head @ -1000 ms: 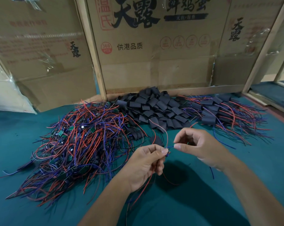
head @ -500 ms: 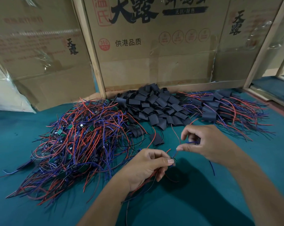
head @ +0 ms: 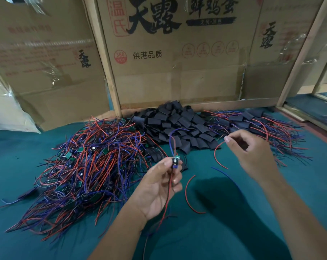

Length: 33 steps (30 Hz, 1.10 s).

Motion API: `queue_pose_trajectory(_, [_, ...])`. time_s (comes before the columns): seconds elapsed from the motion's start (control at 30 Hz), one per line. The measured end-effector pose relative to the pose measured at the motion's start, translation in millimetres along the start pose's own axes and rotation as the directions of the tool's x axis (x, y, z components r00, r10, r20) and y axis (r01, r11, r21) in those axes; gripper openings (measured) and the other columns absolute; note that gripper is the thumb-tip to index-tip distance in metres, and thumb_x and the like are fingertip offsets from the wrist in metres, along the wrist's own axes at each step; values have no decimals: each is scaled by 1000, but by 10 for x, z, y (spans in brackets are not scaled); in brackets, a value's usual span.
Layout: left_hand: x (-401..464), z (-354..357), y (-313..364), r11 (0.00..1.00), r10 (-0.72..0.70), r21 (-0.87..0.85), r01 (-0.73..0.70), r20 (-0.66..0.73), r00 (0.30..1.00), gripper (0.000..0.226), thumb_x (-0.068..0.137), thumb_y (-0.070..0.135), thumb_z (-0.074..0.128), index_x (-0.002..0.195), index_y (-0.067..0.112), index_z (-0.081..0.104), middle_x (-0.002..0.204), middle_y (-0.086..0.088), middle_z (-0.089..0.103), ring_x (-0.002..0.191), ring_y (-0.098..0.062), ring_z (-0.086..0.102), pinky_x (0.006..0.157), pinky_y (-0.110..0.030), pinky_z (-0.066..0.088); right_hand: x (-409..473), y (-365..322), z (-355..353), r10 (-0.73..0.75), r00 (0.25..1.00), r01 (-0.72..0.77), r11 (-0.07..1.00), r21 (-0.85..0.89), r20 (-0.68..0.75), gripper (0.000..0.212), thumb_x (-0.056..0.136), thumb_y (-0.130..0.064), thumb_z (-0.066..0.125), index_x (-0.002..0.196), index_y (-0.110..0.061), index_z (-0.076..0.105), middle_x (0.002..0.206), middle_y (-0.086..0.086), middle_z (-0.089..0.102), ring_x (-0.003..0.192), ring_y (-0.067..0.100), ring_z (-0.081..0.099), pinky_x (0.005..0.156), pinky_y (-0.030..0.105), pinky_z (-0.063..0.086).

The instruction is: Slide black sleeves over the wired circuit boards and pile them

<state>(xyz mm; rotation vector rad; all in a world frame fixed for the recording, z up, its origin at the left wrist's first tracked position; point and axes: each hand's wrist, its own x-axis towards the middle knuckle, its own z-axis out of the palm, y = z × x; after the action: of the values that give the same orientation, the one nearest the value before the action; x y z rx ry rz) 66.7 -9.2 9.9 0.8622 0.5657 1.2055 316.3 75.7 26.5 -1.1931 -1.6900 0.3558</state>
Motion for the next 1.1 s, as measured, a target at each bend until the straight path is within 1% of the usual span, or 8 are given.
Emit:
queue_pose_trajectory(0.17, [43, -45, 15, 982, 90, -156, -111, -132, 987, 23, 82, 39, 68, 90, 18, 62, 79, 4, 52, 64, -10, 45, 55, -23, 39, 186, 20, 337, 128, 948, -65, 974, -215, 291, 13, 92, -30, 63, 80, -25, 65, 70, -9, 66, 68, 3, 58, 57, 13, 38])
queue_pose_trajectory(0.27, [58, -58, 14, 988, 119, -77, -134, -171, 978, 32, 75, 41, 72, 92, 18, 58, 82, 4, 60, 68, -10, 52, 59, -25, 41, 365, -8, 646, 183, 885, -47, 950, -309, 427, 14, 92, -33, 63, 86, -21, 63, 79, -5, 67, 78, 17, 63, 69, 32, 51])
queue_pose_trajectory(0.37, [57, -44, 7, 993, 114, -7, -120, -243, 963, 34, 70, 39, 80, 93, 21, 63, 82, 5, 60, 69, -9, 53, 63, -26, 44, 524, -54, 942, 220, 845, 12, 903, -428, 488, 30, 92, -48, 61, 92, -18, 57, 85, -1, 64, 81, 20, 60, 71, 38, 52])
queue_pose_trajectory(0.47, [60, -59, 12, 991, 118, -16, -130, -330, 937, 10, 73, 32, 78, 71, 27, 70, 69, 6, 51, 60, -8, 47, 59, -24, 43, 652, -121, 1166, 288, 841, 68, 784, -617, 458, 56, 86, -71, 53, 95, -16, 45, 87, -1, 55, 76, 21, 54, 58, 35, 40])
queue_pose_trajectory(0.57, [73, -89, 35, 987, 144, -15, -159, -344, 928, 17, 78, 32, 72, 64, 26, 65, 63, 6, 44, 54, -7, 42, 57, -23, 39, 737, -170, 1273, 316, 822, 130, 707, -695, 475, 67, 77, -81, 54, 93, -16, 45, 84, -2, 53, 74, 22, 52, 55, 32, 36])
queue_pose_trajectory(0.77, [89, -118, 45, 985, 139, -46, -163, -337, 931, 23, 76, 31, 80, 64, 23, 61, 61, 6, 44, 51, -7, 42, 48, -20, 40, 848, -112, 1181, 362, 761, 41, 802, -596, 538, 54, 76, -59, 70, 91, -9, 58, 79, 5, 61, 69, 23, 58, 58, 35, 39])
queue_pose_trajectory(0.93, [117, -99, 38, 973, 232, 79, -218, -366, 901, 13, 77, 21, 76, 68, 23, 67, 57, 3, 40, 48, -9, 36, 46, -22, 32, 820, -2, 990, 366, 756, -12, 836, -548, 543, 45, 82, -47, 72, 107, -12, 56, 100, 11, 64, 82, 25, 63, 71, 39, 51])
queue_pose_trajectory(1.1, [123, -92, 17, 958, 270, 205, -202, -404, 874, 35, 70, 22, 83, 91, 8, 58, 59, 5, 46, 47, -9, 38, 44, -21, 33, 728, 154, 752, 354, 760, -86, 886, -456, 544, 12, 92, -21, 59, 102, -23, 54, 98, 0, 62, 55, 14, 67, 48, 28, 50])
